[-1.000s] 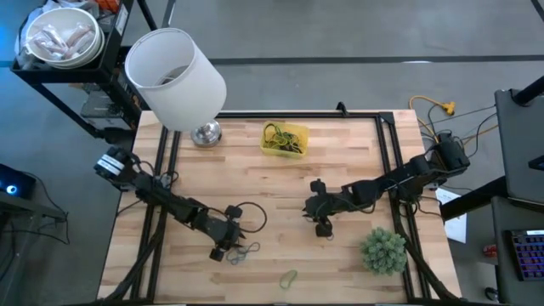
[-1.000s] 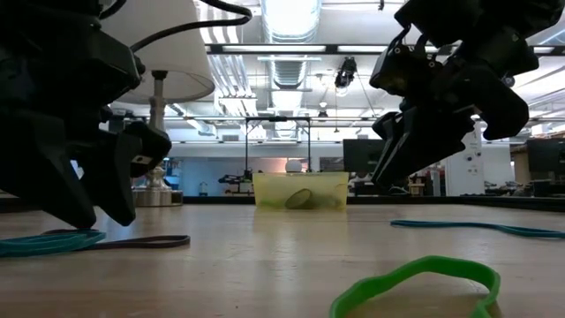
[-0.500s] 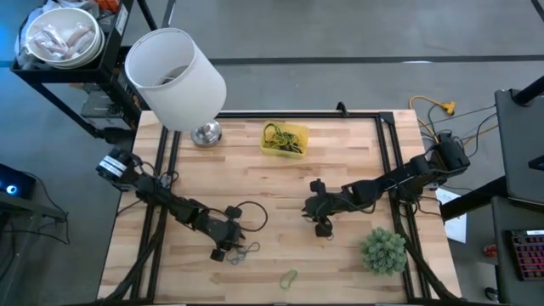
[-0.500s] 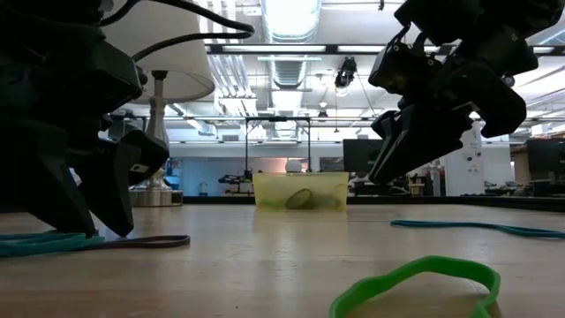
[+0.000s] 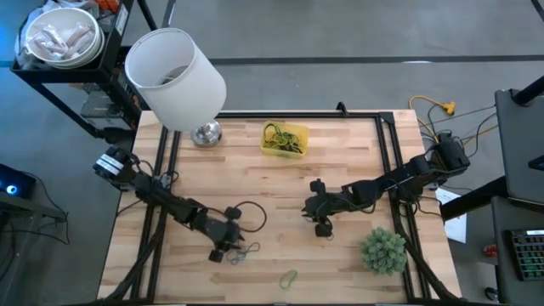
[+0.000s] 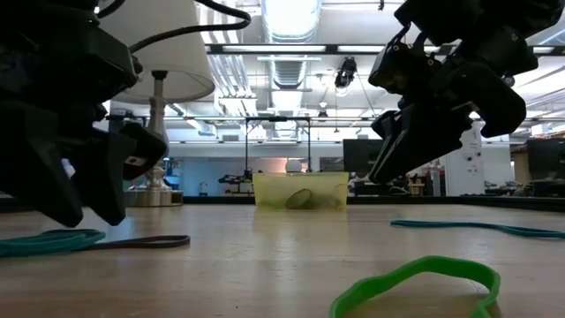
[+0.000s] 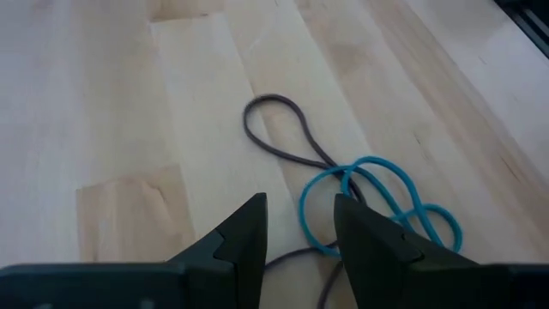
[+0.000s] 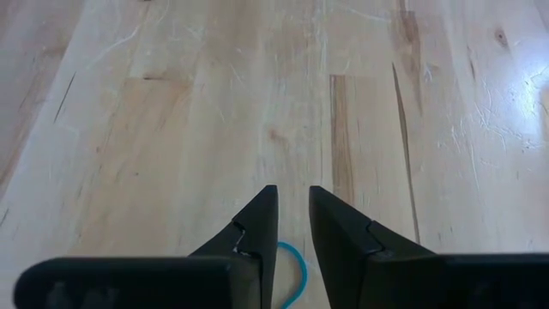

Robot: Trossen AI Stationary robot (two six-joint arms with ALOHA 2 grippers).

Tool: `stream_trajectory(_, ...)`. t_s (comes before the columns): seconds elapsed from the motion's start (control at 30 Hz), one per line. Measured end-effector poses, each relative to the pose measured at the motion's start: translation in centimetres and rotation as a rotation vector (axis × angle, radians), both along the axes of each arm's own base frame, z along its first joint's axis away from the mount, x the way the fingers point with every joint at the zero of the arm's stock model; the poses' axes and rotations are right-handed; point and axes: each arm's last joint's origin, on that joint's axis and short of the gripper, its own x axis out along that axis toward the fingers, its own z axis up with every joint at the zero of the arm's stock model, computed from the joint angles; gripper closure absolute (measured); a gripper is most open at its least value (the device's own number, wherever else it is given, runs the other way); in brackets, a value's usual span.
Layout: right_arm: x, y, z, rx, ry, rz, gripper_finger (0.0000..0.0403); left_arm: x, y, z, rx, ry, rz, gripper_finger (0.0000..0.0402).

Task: Pick and place rubber bands into bin
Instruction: Put the blue rubber band into the yellow bin

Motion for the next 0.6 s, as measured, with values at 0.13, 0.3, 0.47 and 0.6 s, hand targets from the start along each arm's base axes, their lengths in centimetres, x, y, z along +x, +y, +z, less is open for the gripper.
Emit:
stream_trajectory(0.13, -0.03, -0.01, -0.04, 0.0, 0.0, 0.0, 0.0339, -0.11, -0.23, -0.22, 0.003, 0.009, -0.011, 0.0281)
stream_trajectory(0.3, -0.12, -0.03, -0.15, -0.001, 0.004, 0.0, 0.0342, -0.1, -0.36, -0.41, 0.006, 0.015, -0.016, 0.0281)
stream_trajectory(0.47, -0.13, -0.03, -0.15, -0.001, 0.004, 0.0, 0.0341, -0.11, -0.35, -0.45, 0.007, 0.017, -0.016, 0.0281)
stream_trajectory(0.6, -0.12, -0.03, -0.16, -0.001, 0.004, 0.0, 0.034, -0.11, -0.35, -0.45, 0.007, 0.017, -0.016, 0.0281)
